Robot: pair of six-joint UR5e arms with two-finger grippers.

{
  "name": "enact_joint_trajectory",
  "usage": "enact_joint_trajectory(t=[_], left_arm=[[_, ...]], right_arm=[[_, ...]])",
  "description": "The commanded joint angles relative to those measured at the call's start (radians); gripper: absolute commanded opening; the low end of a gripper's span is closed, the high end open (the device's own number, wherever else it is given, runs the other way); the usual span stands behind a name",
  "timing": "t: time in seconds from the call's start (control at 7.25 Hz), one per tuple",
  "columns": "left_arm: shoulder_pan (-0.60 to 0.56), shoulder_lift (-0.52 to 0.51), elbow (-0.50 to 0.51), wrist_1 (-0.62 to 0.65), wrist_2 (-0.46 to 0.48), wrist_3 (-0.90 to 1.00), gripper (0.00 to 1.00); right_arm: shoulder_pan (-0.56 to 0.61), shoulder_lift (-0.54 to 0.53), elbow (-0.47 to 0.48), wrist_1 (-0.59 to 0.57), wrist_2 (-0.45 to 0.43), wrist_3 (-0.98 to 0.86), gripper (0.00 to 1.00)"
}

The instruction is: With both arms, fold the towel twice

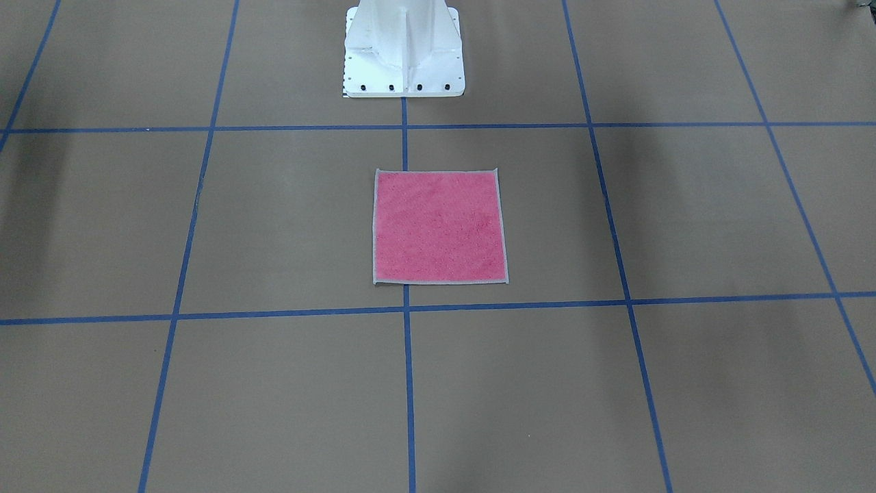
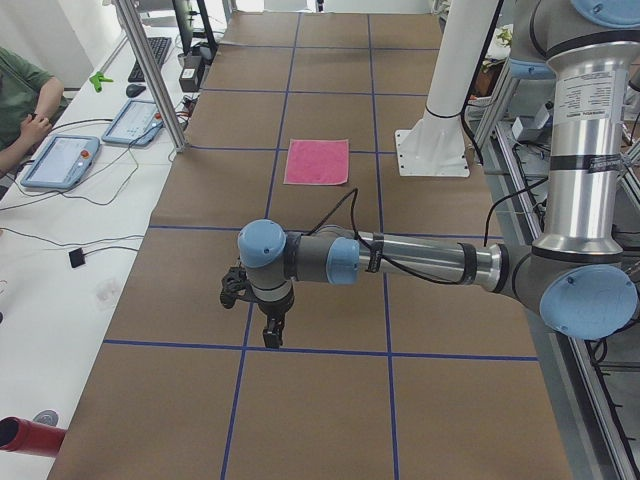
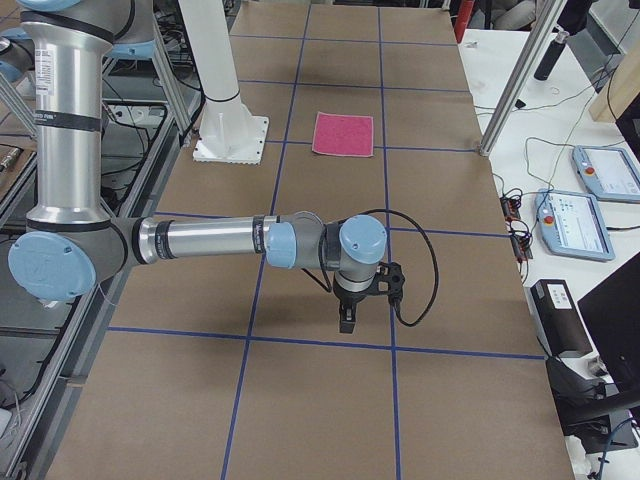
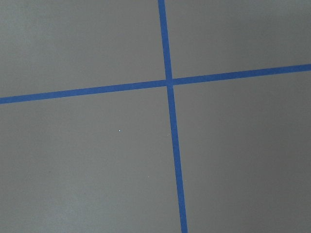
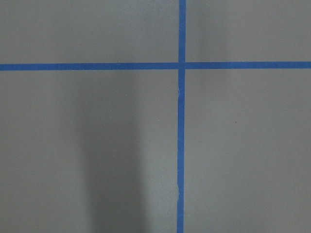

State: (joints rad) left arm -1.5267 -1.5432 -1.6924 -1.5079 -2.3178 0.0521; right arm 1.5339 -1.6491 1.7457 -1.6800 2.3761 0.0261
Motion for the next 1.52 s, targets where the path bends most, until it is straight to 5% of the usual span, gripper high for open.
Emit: enact_joint_trajectory(t=[0.0,0.41,0.83,1.1,1.38], left_arm=[[0.000,0.000,-0.001,0.000,0.000,0.000,1.00],[0.000,-0.017,-0.003,0.003,0.000,-0.003,1.00],[0.069,-0.148,-0.024,-0.011,-0.005,-0.040,1.00],[0.199,-0.284,-0.044,-0.057,-0.116,-0.299,1.00],[0.397,-0.437,-0.041,-0.115,-0.123,-0.667,1.00]], right_arm=[[0.000,0.000,0.002,0.000,-0.001,0.000,1.00],[0.000,0.008,0.008,0.000,-0.003,0.001,1.00],[-0.014,0.115,0.009,-0.001,-0.006,0.124,1.00],[-0.072,0.190,-0.006,0.002,-0.009,0.140,1.00],[-0.160,0.279,0.003,0.000,-0.012,0.179,1.00]])
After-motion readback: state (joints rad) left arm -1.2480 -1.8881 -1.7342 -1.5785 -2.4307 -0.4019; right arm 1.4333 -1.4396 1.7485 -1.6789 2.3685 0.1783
